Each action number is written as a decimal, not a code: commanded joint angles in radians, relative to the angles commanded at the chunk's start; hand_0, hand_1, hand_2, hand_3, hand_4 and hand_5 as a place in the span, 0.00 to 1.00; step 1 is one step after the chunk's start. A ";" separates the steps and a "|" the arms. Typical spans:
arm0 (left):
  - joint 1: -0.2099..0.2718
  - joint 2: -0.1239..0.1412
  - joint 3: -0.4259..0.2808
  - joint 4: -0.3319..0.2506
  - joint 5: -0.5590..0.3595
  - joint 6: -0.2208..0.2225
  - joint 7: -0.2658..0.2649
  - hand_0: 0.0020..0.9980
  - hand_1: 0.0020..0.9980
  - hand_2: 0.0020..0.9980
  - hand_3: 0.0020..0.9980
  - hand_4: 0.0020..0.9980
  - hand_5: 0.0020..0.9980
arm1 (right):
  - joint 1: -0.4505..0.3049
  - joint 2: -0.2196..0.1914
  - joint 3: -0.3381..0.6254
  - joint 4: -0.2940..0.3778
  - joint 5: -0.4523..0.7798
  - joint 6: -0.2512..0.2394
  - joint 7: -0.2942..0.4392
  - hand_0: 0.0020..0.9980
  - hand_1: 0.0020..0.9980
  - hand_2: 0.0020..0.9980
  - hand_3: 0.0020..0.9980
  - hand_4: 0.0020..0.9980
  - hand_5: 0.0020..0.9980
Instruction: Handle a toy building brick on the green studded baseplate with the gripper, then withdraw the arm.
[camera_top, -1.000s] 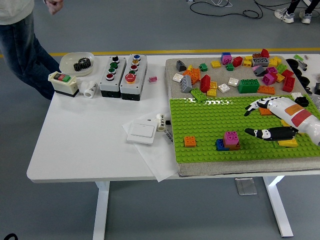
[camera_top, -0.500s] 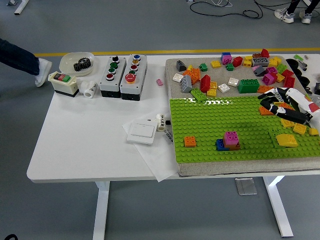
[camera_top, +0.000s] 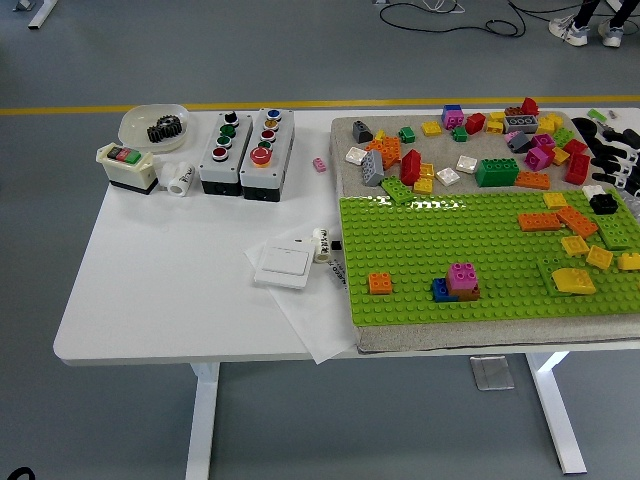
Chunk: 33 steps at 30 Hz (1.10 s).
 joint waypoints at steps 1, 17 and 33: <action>0.000 0.000 -0.001 0.000 0.001 0.000 -0.001 0.74 0.75 0.73 0.60 0.66 0.60 | -0.002 0.004 0.013 -0.012 0.045 -0.006 0.001 0.90 0.85 0.85 0.89 1.00 0.93; 0.003 -0.005 -0.004 0.004 0.007 0.007 -0.009 0.74 0.75 0.73 0.60 0.66 0.60 | -0.032 0.038 0.144 -0.067 0.183 0.045 -0.040 0.96 0.87 0.87 0.93 1.00 1.00; 0.001 -0.010 0.014 0.003 -0.015 0.016 -0.015 0.74 0.75 0.73 0.60 0.66 0.60 | -0.032 0.044 0.195 -0.072 0.192 -0.008 -0.062 0.95 0.87 0.88 0.92 1.00 1.00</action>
